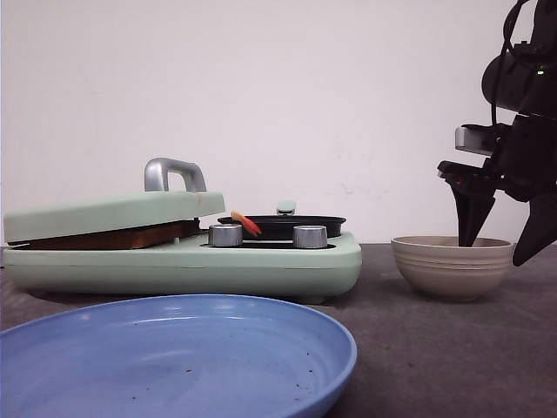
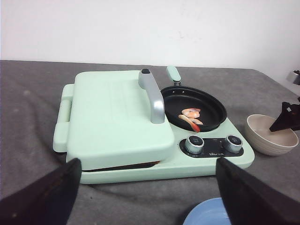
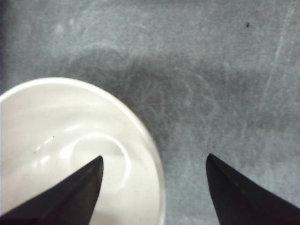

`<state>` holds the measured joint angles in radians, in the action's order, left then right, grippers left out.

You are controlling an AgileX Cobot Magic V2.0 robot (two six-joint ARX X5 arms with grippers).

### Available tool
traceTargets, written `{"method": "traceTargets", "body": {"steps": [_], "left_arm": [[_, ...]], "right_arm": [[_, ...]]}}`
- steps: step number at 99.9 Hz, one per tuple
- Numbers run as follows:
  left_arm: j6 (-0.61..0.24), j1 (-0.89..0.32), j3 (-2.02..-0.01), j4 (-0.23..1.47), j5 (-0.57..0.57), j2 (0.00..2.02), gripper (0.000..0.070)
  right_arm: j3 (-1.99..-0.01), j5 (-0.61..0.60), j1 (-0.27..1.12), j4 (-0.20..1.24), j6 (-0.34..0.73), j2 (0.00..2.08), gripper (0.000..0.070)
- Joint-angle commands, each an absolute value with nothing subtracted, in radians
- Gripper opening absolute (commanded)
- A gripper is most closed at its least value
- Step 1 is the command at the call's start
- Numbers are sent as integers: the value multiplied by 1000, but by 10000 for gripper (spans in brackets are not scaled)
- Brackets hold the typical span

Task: Make breakfast with bread and shrimp
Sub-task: 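Open the right gripper and raise it away from the bowl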

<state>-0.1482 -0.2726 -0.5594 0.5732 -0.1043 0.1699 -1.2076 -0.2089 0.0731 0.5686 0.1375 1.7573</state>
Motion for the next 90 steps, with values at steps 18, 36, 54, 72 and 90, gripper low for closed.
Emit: {"method": "traceTargets", "body": {"steps": [18,36,54,72,90], "left_arm": [[-150,-275,-561,565,-101,171,511],[-150,-275,-561,561,-101,171,511],[-152,-275,-561,561,-101,171,512],[-185,-275,-561,561,-102,170,511],[-204,-275,-561,555,-102,170,264]], "right_arm": [[-1224,-215,67,554,119,1580,440],[-1224,-286,68,561,117,1401,439],[-1224,-290,70,574,113,1237,439],[-1223,-334,70,645,74,1114,439],[-1223,-366,89,702,67,1030,263]]}}
